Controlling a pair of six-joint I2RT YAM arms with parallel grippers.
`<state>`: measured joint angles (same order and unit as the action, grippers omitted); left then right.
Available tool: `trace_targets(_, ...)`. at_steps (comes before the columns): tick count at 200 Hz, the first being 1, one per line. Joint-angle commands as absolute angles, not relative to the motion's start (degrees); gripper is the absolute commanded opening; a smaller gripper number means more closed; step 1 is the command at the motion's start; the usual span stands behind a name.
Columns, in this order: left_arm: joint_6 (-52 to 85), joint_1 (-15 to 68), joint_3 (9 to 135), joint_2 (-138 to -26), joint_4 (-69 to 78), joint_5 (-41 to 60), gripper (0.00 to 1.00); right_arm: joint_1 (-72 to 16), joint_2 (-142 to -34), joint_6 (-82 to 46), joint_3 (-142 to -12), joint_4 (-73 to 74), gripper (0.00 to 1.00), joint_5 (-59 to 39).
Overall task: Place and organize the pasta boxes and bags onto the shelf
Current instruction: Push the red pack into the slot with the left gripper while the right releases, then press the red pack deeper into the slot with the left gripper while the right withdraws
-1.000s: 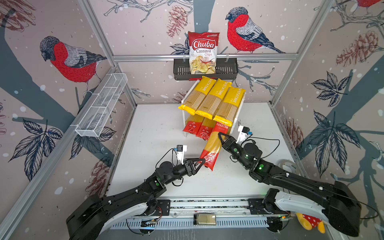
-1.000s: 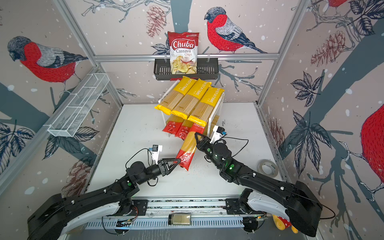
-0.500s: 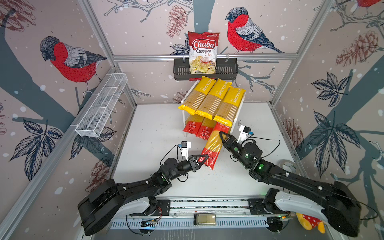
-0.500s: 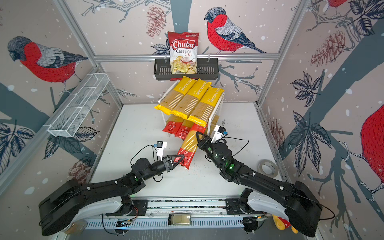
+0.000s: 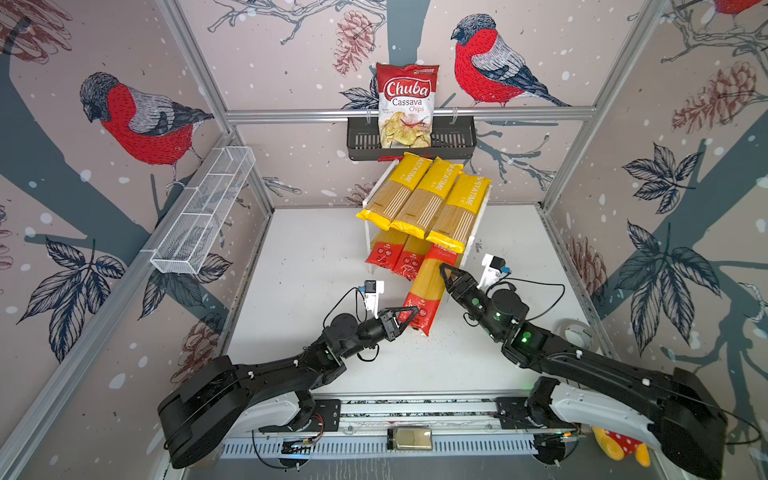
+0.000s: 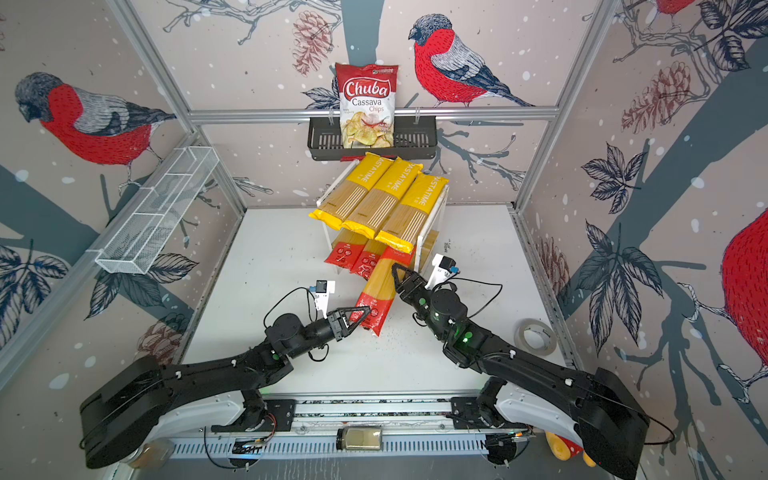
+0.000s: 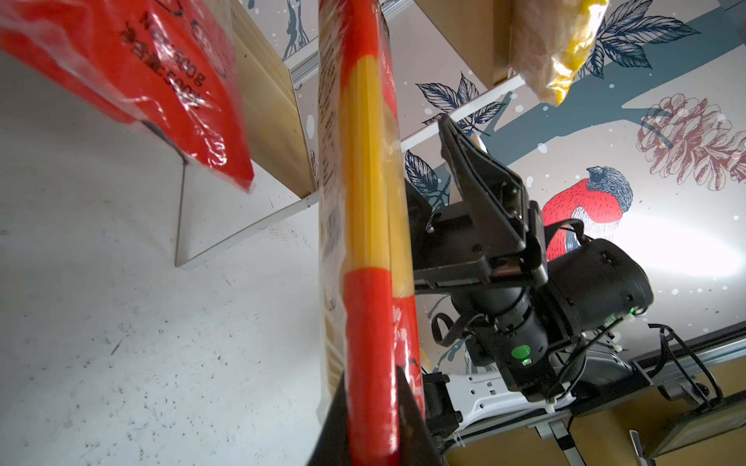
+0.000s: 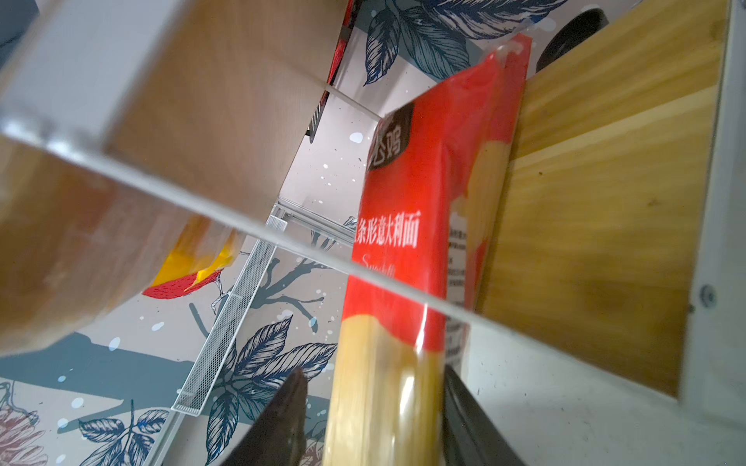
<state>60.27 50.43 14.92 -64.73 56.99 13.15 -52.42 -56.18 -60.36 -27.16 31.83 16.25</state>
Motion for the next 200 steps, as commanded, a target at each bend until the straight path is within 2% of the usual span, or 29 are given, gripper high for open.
trace_targets(1,59.2,49.9,17.6,-66.1,66.4,11.4,0.00,-54.1,-53.7,-58.7,-26.3,31.0,0.56,16.4)
trace_targets(37,60.9,49.1,23.2,-73.6,66.8,11.2,0.00,-56.2,-48.2,-55.8,-25.1,25.1,0.59,16.4)
trace_targets(86,61.1,48.7,33.2,-84.2,65.3,11.7,0.00,-56.9,-35.4,-55.8,-23.6,11.7,0.59,23.6)
trace_targets(125,61.0,48.4,39.1,-89.2,59.6,10.6,0.00,-56.7,-27.2,-55.8,-21.3,8.2,0.59,29.1)
trace_targets(183,62.1,47.0,45.0,-94.1,54.1,14.0,0.00,-55.7,-24.3,-56.1,-20.4,6.2,0.59,31.8)
trace_targets(200,60.6,46.5,47.2,-94.5,50.0,15.1,0.03,-55.4,-24.1,-56.2,-20.1,5.9,0.59,32.1)
